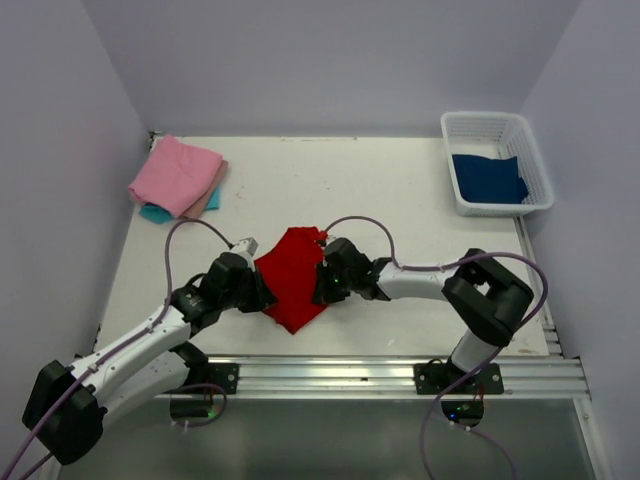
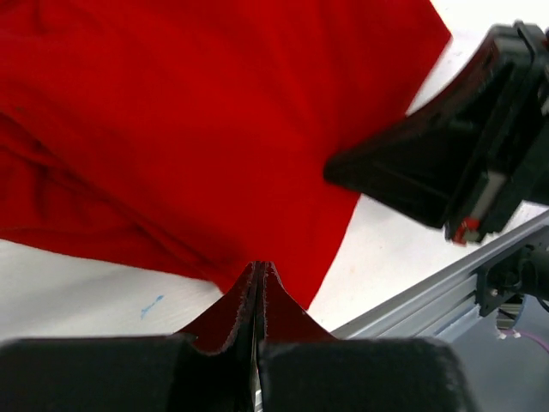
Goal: Fold and stack the t-shirts
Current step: Smooth out wrinkles on the folded tshirt
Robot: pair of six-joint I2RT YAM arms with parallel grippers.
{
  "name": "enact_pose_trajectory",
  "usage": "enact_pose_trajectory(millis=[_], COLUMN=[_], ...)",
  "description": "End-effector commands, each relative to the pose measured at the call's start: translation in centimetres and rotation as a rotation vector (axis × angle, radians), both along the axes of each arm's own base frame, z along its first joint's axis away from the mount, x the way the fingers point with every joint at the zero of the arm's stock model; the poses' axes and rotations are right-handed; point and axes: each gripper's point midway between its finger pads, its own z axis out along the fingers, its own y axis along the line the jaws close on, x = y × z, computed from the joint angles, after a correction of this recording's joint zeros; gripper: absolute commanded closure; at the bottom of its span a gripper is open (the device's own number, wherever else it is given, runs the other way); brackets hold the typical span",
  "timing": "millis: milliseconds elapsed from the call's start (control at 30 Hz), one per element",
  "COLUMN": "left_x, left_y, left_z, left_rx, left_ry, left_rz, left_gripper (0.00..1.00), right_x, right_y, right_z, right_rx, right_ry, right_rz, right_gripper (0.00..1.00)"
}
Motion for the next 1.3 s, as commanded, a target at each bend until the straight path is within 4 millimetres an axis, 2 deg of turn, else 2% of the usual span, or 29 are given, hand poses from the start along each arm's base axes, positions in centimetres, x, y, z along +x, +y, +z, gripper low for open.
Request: enact_pose_trajectory(millis=[0,100,167,300,333,367,433,467,500,600,800,867,1000,1267], left_x=[-0.7,-1.2,-1.7,-1.9,-2.1,-2.1,-2.2,-2.0,-2.2,-2.8,-3.4,-3.3,-3.5,-2.0], left_y=[1.3,2.1,3.3,4.4,4.7,4.9,5.3,5.6,6.1,6.1,4.6,4.1,4.6,1.8], left_z=[-0.2,-0.8,-1.3,-0.9,-1.1,-1.0,-0.6,-0.6,-0.9,-2.1,-5.1,-5.3,-6.2,-7.4], left_rx=[0.062,0.106,0.164,0.216,0.223,0.226,0.239,0.245,0.259,0.260,0.211,0.181,0.181,0.006], left_ry=[0.032,0.048,0.072,0.071,0.074,0.083,0.094,0.089,0.102,0.154,0.229,0.237,0.235,0.159], left_rz=[0.041,0.058,0.093,0.146,0.154,0.184,0.218,0.249,0.267,0.293,0.276,0.287,0.315,0.285], left_gripper=[1.00,1.00,1.00,1.00,0.90,0.59,0.33,0.10,0.00,0.00,0.00,0.00,0.00,0.00], right_x=[-5.6,-6.9,-7.0,-6.6,-6.4,-6.4,-6.3,-6.2,-6.3,-6.2,-6.0,-5.9,-6.0,-6.0], right_y=[-1.2,0.1,1.0,2.1,2.2,2.2,2.1,2.0,2.0,2.1,2.5,2.3,2.1,1.9], right_z=[-2.4,-1.9,-1.7,-1.1,-1.1,-1.2,-1.4,-1.6,-1.7,-1.7,-1.4,-1.3,-1.4,-1.9], right_rx=[-0.080,-0.054,-0.043,-0.028,-0.031,-0.034,-0.047,-0.052,-0.056,-0.059,-0.047,-0.050,-0.053,-0.059], right_ry=[0.153,0.155,0.151,0.134,0.132,0.129,0.124,0.124,0.128,0.124,0.108,0.100,0.093,0.099], right_rz=[0.061,0.092,0.109,0.127,0.125,0.128,0.127,0.129,0.133,0.139,0.155,0.156,0.156,0.151], right_gripper=[1.00,1.00,1.00,1.00,1.00,1.00,1.00,1.00,1.00,1.00,1.00,1.00,1.00,1.00])
